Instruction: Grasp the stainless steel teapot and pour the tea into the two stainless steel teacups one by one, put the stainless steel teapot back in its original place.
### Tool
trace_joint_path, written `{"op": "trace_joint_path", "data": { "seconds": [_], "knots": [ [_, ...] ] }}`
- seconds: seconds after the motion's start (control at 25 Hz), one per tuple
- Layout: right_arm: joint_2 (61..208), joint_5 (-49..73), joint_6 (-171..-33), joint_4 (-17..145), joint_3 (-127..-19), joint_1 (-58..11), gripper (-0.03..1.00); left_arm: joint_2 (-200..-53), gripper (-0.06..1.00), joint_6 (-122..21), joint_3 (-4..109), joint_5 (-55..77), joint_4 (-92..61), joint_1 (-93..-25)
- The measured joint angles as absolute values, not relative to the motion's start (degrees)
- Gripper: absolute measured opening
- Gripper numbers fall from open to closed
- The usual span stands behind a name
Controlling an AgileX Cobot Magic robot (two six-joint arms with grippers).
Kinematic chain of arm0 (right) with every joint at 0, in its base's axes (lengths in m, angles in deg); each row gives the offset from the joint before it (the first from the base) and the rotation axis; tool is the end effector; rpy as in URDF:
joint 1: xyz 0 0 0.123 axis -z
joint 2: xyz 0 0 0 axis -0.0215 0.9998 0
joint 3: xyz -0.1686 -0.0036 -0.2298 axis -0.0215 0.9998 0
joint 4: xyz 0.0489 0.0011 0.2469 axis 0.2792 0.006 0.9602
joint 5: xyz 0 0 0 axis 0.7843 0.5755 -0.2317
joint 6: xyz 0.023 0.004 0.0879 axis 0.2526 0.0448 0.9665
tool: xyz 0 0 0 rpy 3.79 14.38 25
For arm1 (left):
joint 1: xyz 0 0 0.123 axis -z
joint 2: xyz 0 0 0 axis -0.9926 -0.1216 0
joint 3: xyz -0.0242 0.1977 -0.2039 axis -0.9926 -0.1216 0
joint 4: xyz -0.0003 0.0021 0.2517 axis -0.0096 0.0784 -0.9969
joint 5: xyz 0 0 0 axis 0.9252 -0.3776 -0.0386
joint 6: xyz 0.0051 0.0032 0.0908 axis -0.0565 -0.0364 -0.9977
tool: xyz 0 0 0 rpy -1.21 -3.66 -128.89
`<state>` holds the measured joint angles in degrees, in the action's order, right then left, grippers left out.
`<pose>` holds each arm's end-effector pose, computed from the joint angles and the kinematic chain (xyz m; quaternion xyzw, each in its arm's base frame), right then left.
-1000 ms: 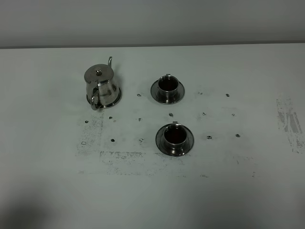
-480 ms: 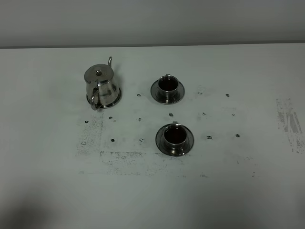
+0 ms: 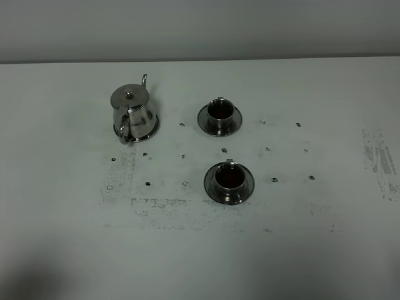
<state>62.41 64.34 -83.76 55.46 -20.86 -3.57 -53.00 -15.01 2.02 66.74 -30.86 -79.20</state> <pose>-0.0021 -0.0010 0.2737 -0.0717 0.8603 -0.0049 0.5047 -0.0060 0.0026 0.2807 0.0145 0.8438 -0.0122 0.5363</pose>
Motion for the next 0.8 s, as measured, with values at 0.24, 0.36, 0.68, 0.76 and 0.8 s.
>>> {"op": "trace_joint_path", "data": {
  "seconds": [0.24,0.36,0.68,0.76,0.8],
  "knots": [
    [62.4,64.3,-83.8,55.5,-20.9,-3.6,0.59,-53.0,0.37,-15.0,2.0,66.7,-30.9,-79.2],
    [62.4,64.3,-83.8,55.5,-20.9,-3.6,0.59,-53.0,0.37,-15.0,2.0,66.7,-30.9,-79.2],
    [62.4,64.3,-83.8,55.5,-20.9,-3.6,0.59,-53.0,0.37,-15.0,2.0,66.7,-30.9,-79.2],
    [62.4,64.3,-83.8,55.5,-20.9,-3.6,0.59,-53.0,0.37,-15.0,2.0,66.7,-30.9,-79.2],
    [62.4,64.3,-83.8,55.5,-20.9,-3.6,0.59,-53.0,0.37,-15.0,2.0,66.7,-30.9,-79.2]
  ]
}}
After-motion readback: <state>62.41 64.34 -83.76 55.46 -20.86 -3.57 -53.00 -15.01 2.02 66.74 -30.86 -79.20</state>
